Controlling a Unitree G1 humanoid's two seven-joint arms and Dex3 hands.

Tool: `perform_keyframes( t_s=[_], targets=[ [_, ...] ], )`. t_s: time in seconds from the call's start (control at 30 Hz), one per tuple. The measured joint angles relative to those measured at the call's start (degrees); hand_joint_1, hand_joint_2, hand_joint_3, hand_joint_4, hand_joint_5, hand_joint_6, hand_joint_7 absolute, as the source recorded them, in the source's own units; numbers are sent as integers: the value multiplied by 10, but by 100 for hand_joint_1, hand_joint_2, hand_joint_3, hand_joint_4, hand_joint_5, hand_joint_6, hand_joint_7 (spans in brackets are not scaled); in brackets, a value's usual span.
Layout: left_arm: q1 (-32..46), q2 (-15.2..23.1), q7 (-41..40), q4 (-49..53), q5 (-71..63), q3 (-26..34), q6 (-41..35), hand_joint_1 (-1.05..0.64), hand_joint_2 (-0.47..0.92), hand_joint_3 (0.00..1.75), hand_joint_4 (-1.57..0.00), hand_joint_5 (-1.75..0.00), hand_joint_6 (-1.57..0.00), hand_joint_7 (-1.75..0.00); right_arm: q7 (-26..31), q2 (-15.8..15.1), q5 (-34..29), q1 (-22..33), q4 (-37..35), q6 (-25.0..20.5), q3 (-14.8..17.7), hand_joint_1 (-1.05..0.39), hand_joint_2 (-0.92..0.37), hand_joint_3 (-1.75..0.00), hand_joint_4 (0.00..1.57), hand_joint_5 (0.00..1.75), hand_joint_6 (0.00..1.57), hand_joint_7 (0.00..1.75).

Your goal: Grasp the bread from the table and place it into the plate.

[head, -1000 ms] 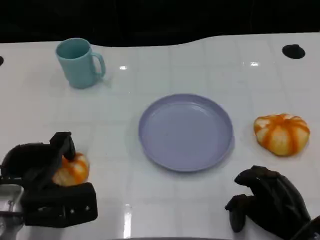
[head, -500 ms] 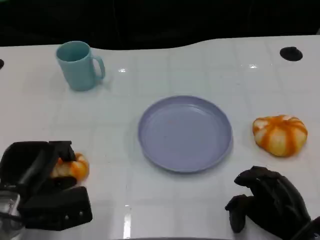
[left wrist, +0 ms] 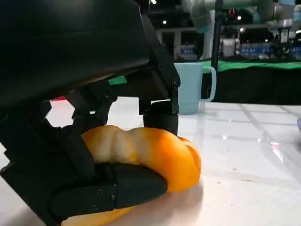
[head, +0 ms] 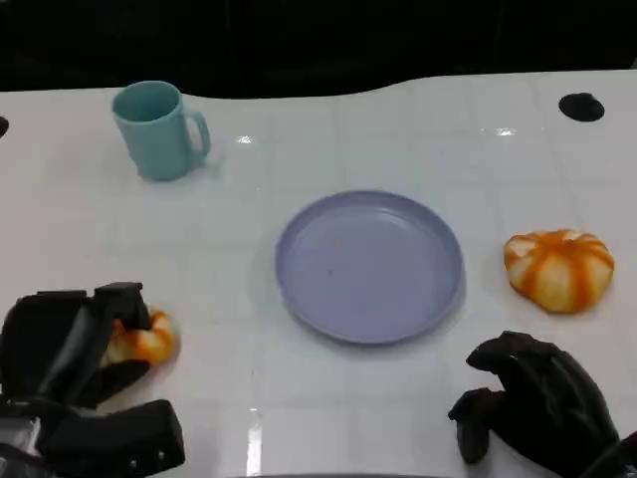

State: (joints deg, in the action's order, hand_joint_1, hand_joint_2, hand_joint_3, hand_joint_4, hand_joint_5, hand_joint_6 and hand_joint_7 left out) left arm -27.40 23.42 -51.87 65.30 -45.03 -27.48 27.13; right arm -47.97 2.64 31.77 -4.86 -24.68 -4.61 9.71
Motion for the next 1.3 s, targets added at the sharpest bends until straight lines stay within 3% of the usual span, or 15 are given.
perform_keyframes(
  t_s=[0.23,0.4,0.8,1.3],
  targets=[
    [5,-4,35,-9,60,29,50,-16,22,161,-157,-175,-157,-175,0,0,0,0,-6,1,0,-75,-92,-2,149,86,157,35],
    [12,-12,102,-47,110,55,90,-15,11,174,-157,-175,-157,-175,0,-1,-1,-1,-8,1,1,-74,-92,-3,149,86,157,35],
    [10,-30,213,-103,146,96,118,-19,7,175,-157,-175,-149,-171,-3,-1,-1,-1,-16,9,3,-75,-92,-4,149,87,157,34],
    [-42,-77,224,-94,147,99,128,-25,12,175,-157,-175,-144,-175,-13,-4,-3,-8,-31,19,9,-76,-91,-4,149,87,157,36]
  ],
)
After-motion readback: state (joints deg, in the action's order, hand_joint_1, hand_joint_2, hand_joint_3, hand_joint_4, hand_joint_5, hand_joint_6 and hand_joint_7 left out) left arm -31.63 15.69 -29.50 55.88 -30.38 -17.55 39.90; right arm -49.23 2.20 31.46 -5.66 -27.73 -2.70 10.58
